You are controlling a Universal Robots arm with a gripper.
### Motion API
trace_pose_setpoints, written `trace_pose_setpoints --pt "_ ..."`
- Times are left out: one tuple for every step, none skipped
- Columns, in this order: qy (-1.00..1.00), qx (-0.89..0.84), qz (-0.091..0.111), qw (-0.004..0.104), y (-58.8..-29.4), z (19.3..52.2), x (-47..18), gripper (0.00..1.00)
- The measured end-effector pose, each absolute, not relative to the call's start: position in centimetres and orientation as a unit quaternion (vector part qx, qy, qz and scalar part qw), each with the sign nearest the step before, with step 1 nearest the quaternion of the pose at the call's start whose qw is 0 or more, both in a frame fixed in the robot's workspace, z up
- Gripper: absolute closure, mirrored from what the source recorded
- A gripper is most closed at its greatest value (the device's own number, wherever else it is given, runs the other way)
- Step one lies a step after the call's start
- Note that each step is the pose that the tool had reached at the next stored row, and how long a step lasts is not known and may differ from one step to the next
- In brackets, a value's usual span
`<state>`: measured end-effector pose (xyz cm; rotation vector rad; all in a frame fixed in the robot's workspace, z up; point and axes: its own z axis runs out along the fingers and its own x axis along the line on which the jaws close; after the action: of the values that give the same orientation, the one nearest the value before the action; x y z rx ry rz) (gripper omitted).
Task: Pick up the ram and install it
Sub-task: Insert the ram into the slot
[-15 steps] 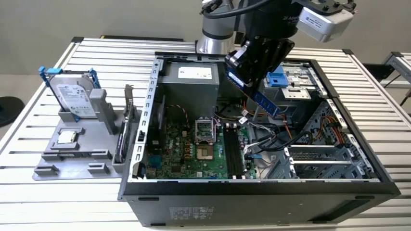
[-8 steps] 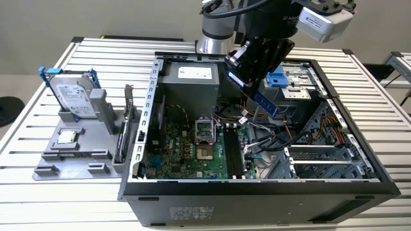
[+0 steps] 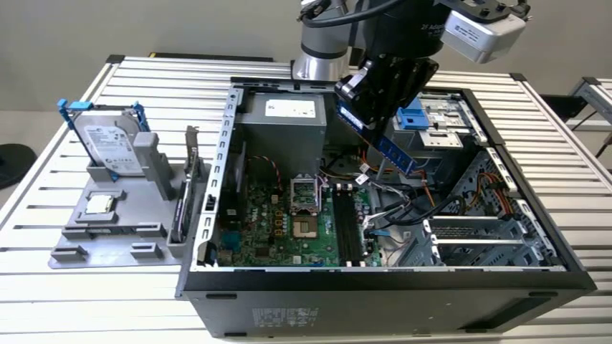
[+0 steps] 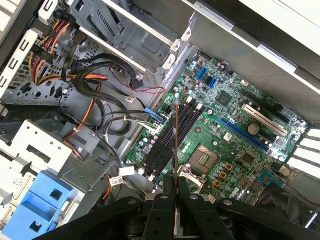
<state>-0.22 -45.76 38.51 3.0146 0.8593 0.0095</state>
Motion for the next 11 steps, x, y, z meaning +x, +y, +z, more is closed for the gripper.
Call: trace_pose_setpoints --pt "0.274 0.962 0.003 0.003 -45.76 38.51 -0.22 1.0" --pt "0.274 0.962 0.003 0.003 -45.76 38.51 -0.22 1.0" --pt "0.274 0.962 0.003 0.004 -45.77 38.51 -0.22 1.0" --pt "0.274 0.962 0.003 0.004 -45.77 38.5 -0.22 1.0" --pt "0.274 0.962 0.003 0.003 -45.76 38.49 -0.22 1.0" --pt "0.274 0.962 0.003 0.003 -45.76 38.49 -0.22 1.0" --pt "0.274 0.962 0.003 0.003 -45.76 38.49 -0.22 1.0" --pt "0.274 0.962 0.003 0.003 -45.76 38.49 -0.22 1.0" --pt "0.274 0.962 0.003 0.003 -45.76 38.49 -0.22 1.0" --pt "0.273 0.962 0.003 0.003 -45.76 38.48 -0.22 1.0" --pt "0.269 0.963 0.003 0.003 -45.76 38.46 -0.22 1.0"
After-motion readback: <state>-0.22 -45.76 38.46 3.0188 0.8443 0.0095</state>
